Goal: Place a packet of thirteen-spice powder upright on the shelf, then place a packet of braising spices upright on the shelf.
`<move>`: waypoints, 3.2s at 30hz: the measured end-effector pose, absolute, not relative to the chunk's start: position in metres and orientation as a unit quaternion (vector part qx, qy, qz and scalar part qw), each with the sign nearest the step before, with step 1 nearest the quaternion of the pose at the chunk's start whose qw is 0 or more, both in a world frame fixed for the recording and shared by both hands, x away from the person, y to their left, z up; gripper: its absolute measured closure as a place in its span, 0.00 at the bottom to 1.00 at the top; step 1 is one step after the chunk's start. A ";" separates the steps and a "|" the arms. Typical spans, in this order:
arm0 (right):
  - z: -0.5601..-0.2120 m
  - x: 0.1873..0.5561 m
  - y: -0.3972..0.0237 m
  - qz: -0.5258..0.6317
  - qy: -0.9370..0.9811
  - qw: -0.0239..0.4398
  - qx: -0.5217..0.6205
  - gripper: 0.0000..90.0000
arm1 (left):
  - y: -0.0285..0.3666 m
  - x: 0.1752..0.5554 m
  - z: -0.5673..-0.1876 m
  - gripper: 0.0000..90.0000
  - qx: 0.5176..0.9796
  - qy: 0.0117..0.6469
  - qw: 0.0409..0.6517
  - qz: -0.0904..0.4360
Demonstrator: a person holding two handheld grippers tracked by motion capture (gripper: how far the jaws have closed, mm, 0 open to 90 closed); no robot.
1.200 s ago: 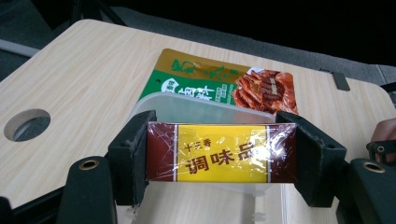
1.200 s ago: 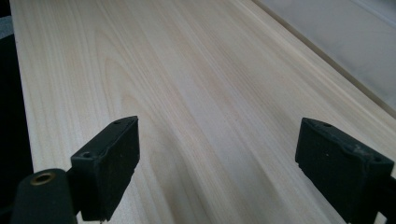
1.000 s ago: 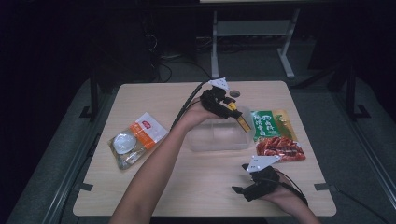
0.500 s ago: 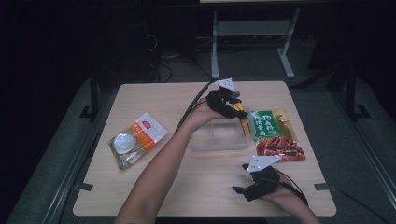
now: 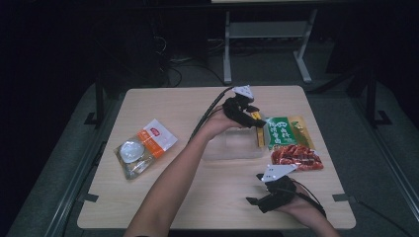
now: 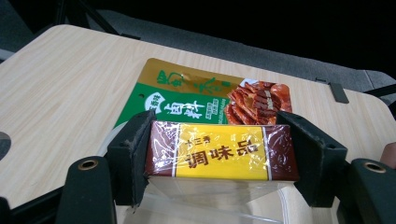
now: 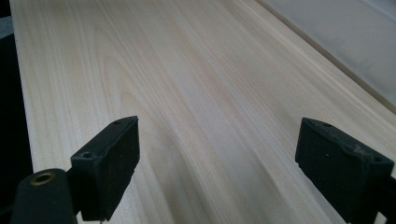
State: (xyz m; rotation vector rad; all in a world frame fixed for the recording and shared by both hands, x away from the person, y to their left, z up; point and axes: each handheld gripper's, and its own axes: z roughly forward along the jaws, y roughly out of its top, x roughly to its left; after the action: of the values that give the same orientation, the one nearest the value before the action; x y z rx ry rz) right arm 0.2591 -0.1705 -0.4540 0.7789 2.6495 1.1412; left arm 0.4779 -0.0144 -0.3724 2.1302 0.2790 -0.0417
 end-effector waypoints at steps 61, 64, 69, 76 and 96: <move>-0.459 0.262 -0.165 0.361 0.891 0.078 0.264 0.15 | 0.156 0.344 -0.382 0.21 0.881 0.182 0.436 0.036; -0.460 0.262 -0.165 0.360 0.891 0.079 0.265 0.15 | 0.169 0.337 -0.391 0.21 0.879 0.193 0.434 0.038; -0.460 0.263 -0.167 0.361 0.890 0.079 0.269 0.15 | 0.183 0.327 -0.404 0.21 0.886 0.203 0.415 0.041; -0.457 0.264 -0.169 0.358 0.889 0.086 0.272 0.15 | 0.199 0.312 -0.422 0.21 0.892 0.214 0.397 0.045; -0.432 0.322 -0.247 0.338 0.826 0.192 0.409 0.74 | 0.217 0.291 -0.440 0.21 0.891 0.217 0.395 0.057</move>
State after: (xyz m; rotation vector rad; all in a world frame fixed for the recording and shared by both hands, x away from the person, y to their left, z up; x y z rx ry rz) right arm 0.3224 -0.2468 -0.4319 1.1483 2.3183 0.9499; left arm 0.2912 0.2172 -0.4396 2.2597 0.5516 0.1434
